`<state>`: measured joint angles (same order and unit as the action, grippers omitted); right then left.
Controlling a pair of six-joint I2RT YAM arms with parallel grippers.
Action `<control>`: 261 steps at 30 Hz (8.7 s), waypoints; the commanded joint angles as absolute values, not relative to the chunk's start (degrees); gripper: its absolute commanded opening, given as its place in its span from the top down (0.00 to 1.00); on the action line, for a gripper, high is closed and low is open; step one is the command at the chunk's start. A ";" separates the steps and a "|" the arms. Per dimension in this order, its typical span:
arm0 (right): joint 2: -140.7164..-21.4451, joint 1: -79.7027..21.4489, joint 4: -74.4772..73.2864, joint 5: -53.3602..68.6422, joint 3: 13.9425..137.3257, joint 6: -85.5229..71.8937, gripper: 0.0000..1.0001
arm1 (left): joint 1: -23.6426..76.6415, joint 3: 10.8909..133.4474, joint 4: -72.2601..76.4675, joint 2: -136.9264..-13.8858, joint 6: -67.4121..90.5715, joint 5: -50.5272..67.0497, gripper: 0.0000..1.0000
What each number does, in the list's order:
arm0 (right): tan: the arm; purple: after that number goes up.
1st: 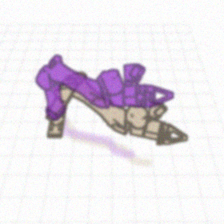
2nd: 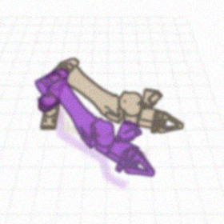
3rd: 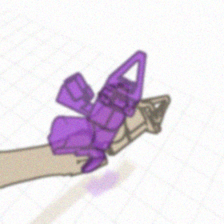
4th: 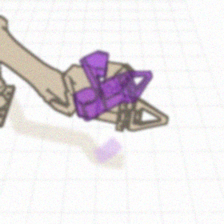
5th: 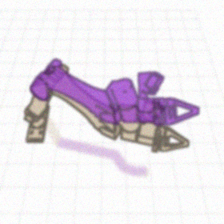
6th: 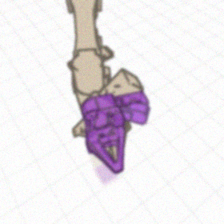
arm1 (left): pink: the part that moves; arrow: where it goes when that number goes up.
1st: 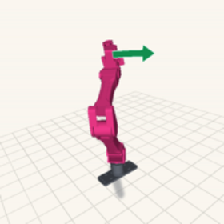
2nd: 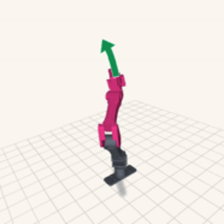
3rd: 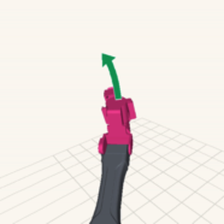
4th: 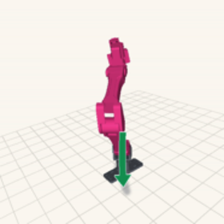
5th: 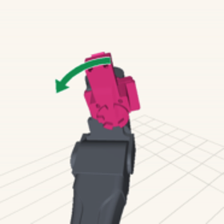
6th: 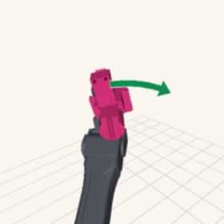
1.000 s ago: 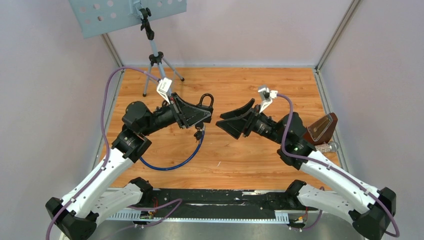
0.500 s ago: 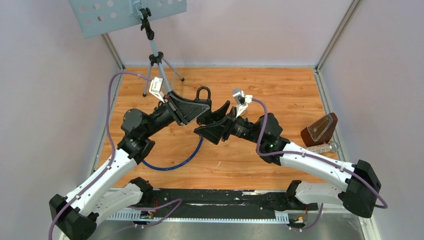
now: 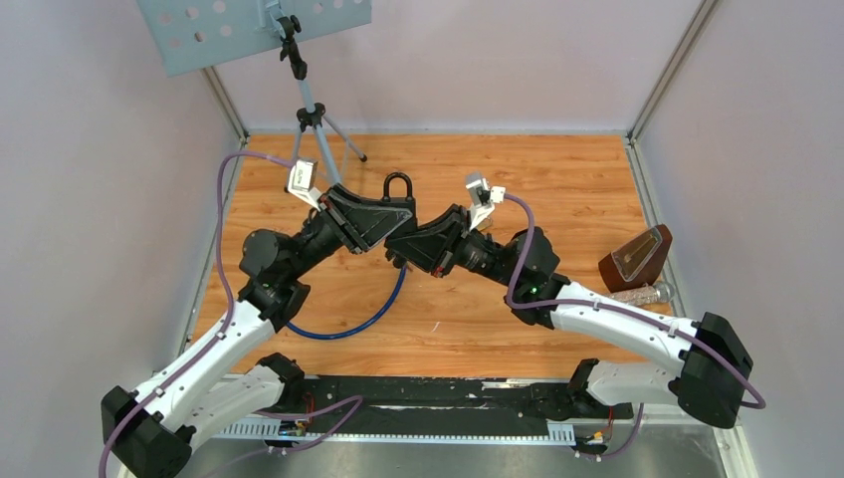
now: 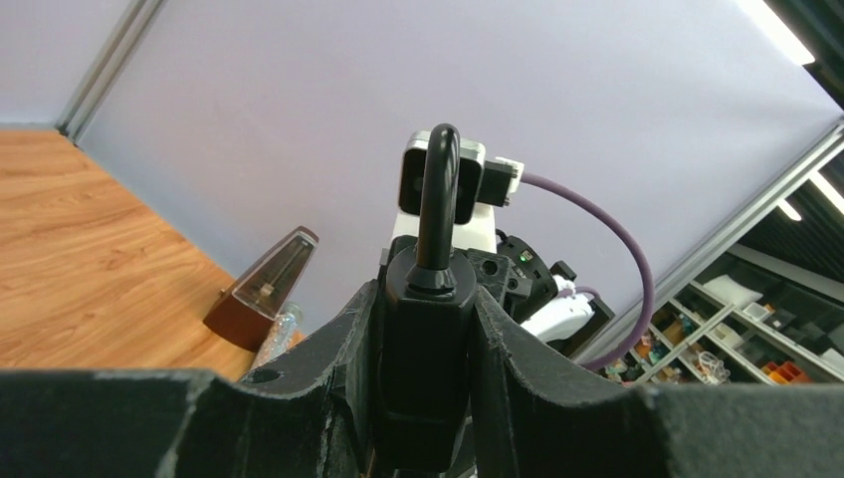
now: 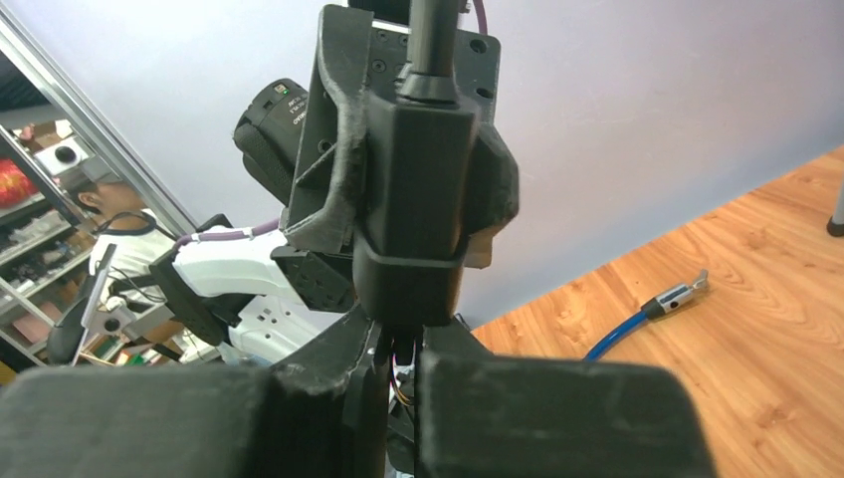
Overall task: Lock with the key
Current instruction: Lock the lock, then place the key at the center of the board, then place the lock at the center of the board, then pick up the lock from the center of the board, then lock the lock.
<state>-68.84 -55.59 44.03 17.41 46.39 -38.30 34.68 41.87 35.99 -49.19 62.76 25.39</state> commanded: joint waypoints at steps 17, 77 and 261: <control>-68.14 -55.28 30.24 26.47 40.65 -33.50 1.00 | 34.70 41.75 52.63 -46.37 59.74 19.64 1.00; -60.56 -7.94 -12.74 -6.77 25.23 -47.48 0.93 | 53.52 80.18 33.75 -131.52 50.52 23.95 0.53; -57.92 -44.10 16.51 22.56 41.26 -18.19 1.00 | 23.91 45.75 -3.32 -46.72 17.13 21.73 1.00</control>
<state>-56.69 -44.05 10.31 16.56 37.50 -17.52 23.88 43.33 -8.36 -45.89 19.07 17.32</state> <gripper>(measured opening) 0.041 0.115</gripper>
